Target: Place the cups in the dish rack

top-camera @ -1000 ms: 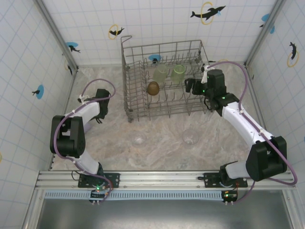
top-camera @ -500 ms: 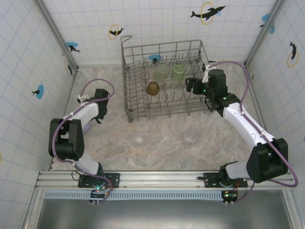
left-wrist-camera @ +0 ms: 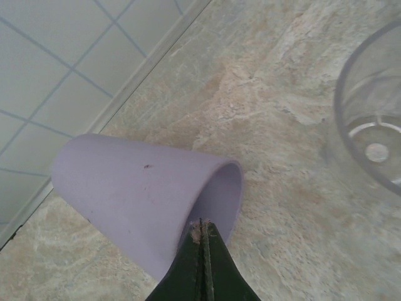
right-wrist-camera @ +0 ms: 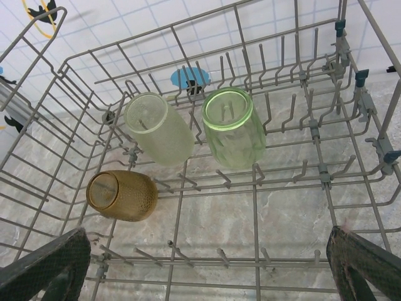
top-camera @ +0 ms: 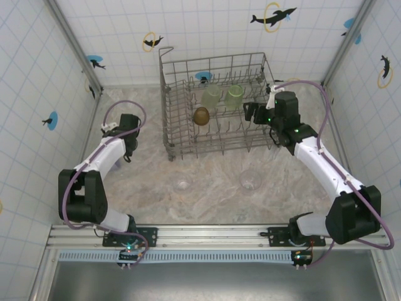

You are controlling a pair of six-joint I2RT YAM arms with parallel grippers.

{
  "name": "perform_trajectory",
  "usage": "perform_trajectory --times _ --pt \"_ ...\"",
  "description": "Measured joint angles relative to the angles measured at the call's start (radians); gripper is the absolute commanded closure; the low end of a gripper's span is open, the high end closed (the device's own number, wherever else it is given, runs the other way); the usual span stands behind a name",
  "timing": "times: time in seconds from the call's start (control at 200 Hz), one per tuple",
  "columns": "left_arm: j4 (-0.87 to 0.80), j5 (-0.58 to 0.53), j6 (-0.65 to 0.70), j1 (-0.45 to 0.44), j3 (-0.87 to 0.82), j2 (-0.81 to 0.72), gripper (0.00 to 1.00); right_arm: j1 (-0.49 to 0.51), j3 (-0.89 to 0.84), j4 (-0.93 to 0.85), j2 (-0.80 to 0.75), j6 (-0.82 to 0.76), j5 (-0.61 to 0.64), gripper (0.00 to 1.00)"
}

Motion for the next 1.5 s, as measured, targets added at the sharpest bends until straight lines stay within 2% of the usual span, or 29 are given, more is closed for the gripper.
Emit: perform_trajectory --times 0.275,0.425,0.55,0.676,0.806,0.991,1.116,1.501 --pt "-0.023 0.003 0.006 0.000 0.000 -0.022 1.00 0.018 -0.014 0.002 -0.014 0.000 -0.032 0.00" --pt "-0.061 -0.005 -0.014 0.000 0.007 -0.030 0.58 0.054 -0.025 0.005 -0.023 0.000 -0.074 0.00" --pt "-0.085 -0.009 -0.022 0.000 0.039 -0.074 0.27 0.107 -0.025 0.023 -0.043 0.005 -0.110 0.00" --pt "-0.097 -0.022 -0.019 0.005 0.084 -0.131 0.03 0.189 -0.025 0.055 -0.063 0.012 -0.138 0.00" --pt "-0.103 -0.023 -0.017 0.063 0.111 -0.165 0.03 0.285 -0.025 0.088 -0.064 0.017 -0.153 0.00" --pt "-0.092 0.011 0.011 0.228 0.095 -0.203 0.03 0.464 -0.001 0.122 -0.046 0.007 -0.151 0.00" --pt "-0.075 0.045 0.026 0.323 0.061 -0.214 0.03 0.552 0.033 0.159 -0.006 0.001 -0.156 0.00" --pt "0.065 0.206 0.075 0.585 -0.021 -0.190 0.03 0.720 0.229 0.190 0.239 -0.004 -0.196 0.00"
